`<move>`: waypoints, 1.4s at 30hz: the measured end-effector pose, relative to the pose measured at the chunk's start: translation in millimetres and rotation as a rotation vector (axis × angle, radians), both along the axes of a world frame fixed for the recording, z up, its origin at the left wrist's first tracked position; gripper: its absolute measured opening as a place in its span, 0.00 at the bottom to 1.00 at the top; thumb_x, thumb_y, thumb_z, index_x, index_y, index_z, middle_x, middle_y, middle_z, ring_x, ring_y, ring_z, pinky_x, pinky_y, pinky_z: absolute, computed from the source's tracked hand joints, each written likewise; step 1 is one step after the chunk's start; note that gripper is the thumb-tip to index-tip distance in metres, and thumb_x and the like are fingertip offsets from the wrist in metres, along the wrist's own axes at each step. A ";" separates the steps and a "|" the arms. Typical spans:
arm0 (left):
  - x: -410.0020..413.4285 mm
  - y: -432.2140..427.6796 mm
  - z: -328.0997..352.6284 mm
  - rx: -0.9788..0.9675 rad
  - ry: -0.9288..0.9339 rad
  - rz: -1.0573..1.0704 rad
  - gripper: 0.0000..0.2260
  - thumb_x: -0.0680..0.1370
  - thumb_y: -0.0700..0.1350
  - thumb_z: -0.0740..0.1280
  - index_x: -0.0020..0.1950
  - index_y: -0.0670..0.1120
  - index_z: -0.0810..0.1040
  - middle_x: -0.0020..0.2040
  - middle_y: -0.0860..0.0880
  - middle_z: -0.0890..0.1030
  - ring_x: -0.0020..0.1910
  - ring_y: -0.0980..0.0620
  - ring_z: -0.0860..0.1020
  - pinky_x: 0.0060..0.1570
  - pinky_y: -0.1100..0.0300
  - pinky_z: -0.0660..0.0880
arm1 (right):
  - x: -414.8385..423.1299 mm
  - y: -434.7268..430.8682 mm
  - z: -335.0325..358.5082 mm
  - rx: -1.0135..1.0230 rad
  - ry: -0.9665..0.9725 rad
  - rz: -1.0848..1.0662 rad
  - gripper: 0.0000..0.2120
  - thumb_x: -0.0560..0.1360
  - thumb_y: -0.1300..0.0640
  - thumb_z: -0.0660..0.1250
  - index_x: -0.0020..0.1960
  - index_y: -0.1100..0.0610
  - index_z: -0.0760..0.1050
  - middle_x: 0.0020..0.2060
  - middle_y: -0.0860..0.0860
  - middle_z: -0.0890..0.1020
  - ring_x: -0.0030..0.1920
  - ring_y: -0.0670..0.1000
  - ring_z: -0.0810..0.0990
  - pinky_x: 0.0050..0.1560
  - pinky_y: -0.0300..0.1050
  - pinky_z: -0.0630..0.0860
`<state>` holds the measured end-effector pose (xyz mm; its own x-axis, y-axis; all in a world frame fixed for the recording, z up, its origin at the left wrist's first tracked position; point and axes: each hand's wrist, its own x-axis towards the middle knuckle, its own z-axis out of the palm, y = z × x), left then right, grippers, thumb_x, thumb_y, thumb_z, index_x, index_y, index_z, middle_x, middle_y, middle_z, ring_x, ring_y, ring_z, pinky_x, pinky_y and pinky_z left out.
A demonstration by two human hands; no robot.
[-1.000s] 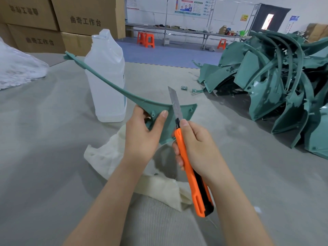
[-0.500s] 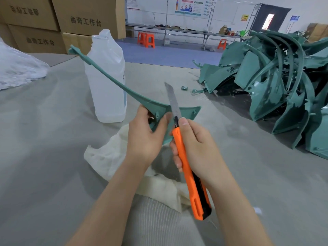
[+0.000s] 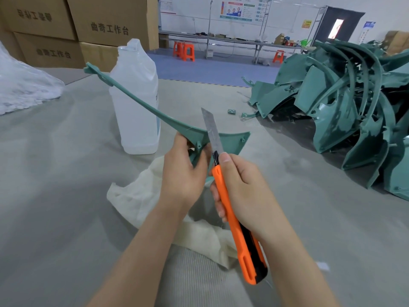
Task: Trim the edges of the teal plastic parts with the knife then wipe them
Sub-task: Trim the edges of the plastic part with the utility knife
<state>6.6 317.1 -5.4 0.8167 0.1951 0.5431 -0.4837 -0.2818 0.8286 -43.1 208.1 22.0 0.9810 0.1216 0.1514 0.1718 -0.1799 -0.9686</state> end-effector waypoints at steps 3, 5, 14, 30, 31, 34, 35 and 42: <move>0.8 0.6 -1.5 0.025 0.016 0.013 0.12 0.77 0.41 0.67 0.44 0.55 0.68 0.35 0.66 0.76 0.35 0.61 0.75 0.37 0.65 0.71 | -2.3 2.2 0.7 -0.009 -0.019 0.030 0.18 0.83 0.51 0.52 0.39 0.59 0.68 0.24 0.51 0.73 0.19 0.50 0.70 0.20 0.39 0.67; -0.4 1.1 -0.2 0.041 -0.009 0.037 0.11 0.77 0.42 0.68 0.44 0.56 0.68 0.35 0.66 0.76 0.36 0.62 0.75 0.37 0.64 0.71 | -3.0 1.4 1.9 0.006 -0.025 0.066 0.18 0.83 0.51 0.52 0.41 0.62 0.68 0.24 0.51 0.73 0.18 0.50 0.69 0.20 0.38 0.66; 2.1 4.5 2.1 -0.021 -0.093 0.171 0.06 0.79 0.45 0.66 0.52 0.46 0.70 0.42 0.58 0.77 0.42 0.65 0.77 0.40 0.74 0.70 | 6.7 -13.1 -0.5 0.028 -0.013 -0.088 0.21 0.83 0.50 0.52 0.47 0.68 0.69 0.26 0.53 0.74 0.20 0.49 0.70 0.22 0.40 0.69; 4.1 2.3 -3.9 0.008 -0.089 0.097 0.07 0.79 0.46 0.65 0.54 0.46 0.71 0.43 0.58 0.78 0.44 0.62 0.78 0.45 0.67 0.74 | 7.7 -9.5 -4.6 0.007 0.023 -0.011 0.20 0.84 0.51 0.52 0.45 0.67 0.68 0.25 0.52 0.73 0.19 0.49 0.70 0.21 0.39 0.68; 3.4 2.0 -3.6 0.010 -0.086 0.092 0.06 0.79 0.46 0.65 0.53 0.47 0.70 0.42 0.59 0.78 0.43 0.64 0.77 0.43 0.70 0.73 | 7.0 -9.8 -3.8 0.014 0.025 -0.004 0.20 0.84 0.51 0.52 0.44 0.66 0.68 0.25 0.52 0.73 0.19 0.49 0.70 0.21 0.39 0.67; 3.3 2.6 -4.0 0.041 -0.051 0.041 0.06 0.78 0.44 0.65 0.47 0.53 0.68 0.35 0.63 0.76 0.37 0.64 0.75 0.38 0.67 0.70 | 3.4 -3.5 -1.0 0.057 0.034 0.069 0.18 0.84 0.52 0.52 0.41 0.63 0.67 0.23 0.52 0.72 0.18 0.49 0.68 0.20 0.38 0.66; 0.7 2.0 -2.3 0.044 -0.027 0.015 0.08 0.78 0.45 0.65 0.45 0.55 0.67 0.33 0.64 0.75 0.35 0.63 0.74 0.37 0.64 0.70 | 1.8 0.6 -1.0 0.068 0.031 0.106 0.18 0.84 0.53 0.52 0.42 0.65 0.67 0.23 0.52 0.72 0.18 0.48 0.68 0.19 0.37 0.66; -5.5 2.1 -5.6 -0.020 -0.060 -0.024 0.09 0.82 0.48 0.59 0.42 0.53 0.69 0.32 0.60 0.72 0.39 0.63 0.80 0.36 0.66 0.75 | -5.4 7.8 -1.0 0.095 -0.028 0.225 0.18 0.84 0.54 0.52 0.43 0.66 0.69 0.23 0.51 0.72 0.18 0.48 0.68 0.21 0.37 0.67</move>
